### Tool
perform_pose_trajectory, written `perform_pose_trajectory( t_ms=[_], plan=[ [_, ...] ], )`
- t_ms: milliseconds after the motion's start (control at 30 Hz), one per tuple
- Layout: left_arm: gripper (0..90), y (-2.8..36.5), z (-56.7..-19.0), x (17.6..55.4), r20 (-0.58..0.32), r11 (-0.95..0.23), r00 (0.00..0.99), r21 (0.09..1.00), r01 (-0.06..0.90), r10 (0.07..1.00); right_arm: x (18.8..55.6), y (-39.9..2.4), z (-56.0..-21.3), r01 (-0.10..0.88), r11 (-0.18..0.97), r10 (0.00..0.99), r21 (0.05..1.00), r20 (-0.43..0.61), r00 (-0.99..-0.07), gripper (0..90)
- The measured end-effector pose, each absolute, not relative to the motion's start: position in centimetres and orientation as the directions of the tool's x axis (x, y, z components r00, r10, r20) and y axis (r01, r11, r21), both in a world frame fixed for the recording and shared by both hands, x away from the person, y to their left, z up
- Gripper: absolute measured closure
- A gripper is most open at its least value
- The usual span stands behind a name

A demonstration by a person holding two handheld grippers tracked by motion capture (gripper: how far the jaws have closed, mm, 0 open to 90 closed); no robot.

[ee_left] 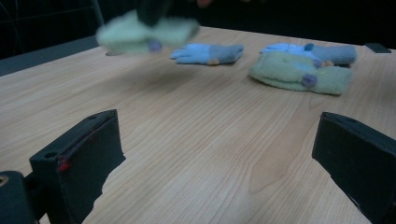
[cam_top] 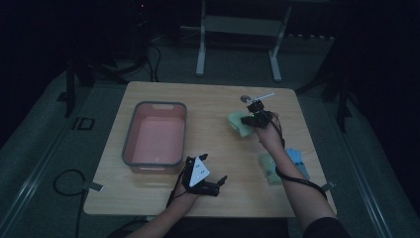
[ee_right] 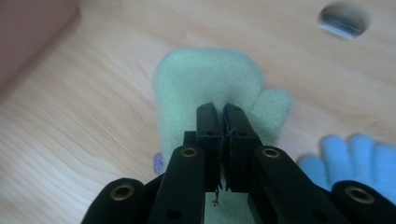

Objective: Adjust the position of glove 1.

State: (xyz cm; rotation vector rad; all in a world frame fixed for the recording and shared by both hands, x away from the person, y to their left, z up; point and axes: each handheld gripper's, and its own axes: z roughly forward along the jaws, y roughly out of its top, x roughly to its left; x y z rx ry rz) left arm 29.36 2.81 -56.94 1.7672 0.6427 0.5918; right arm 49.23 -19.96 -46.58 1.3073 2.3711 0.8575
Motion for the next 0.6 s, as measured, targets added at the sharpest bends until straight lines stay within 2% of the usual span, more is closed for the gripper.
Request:
perform_pose_trajectory(
  t_ms=[133,267,400,600],
  plan=[
    [1.9,2.9,-56.9,29.4,0.071,-0.24,0.729,0.962,0.13,0.681,47.7,-19.2,-44.6,0.676,0.316,0.885,0.666,0.051,-0.463,86.4],
    [1.9,2.9,-56.9,29.4,0.071,-0.242,0.733,0.961,0.131,0.677,45.6,-18.1,-44.3,0.671,0.266,0.906,0.692,0.057,-0.419,86.4],
    [1.9,2.9,-56.9,29.4,0.068,-0.241,0.732,0.961,0.134,0.678,44.1,-17.5,-44.7,0.676,0.216,0.925,0.705,0.074,-0.373,86.4],
    [1.9,2.9,-56.9,29.3,0.079,-0.247,0.733,0.961,0.123,0.676,41.9,-17.3,-47.3,0.708,0.076,0.96,0.702,0.141,-0.243,86.4]
  ],
)
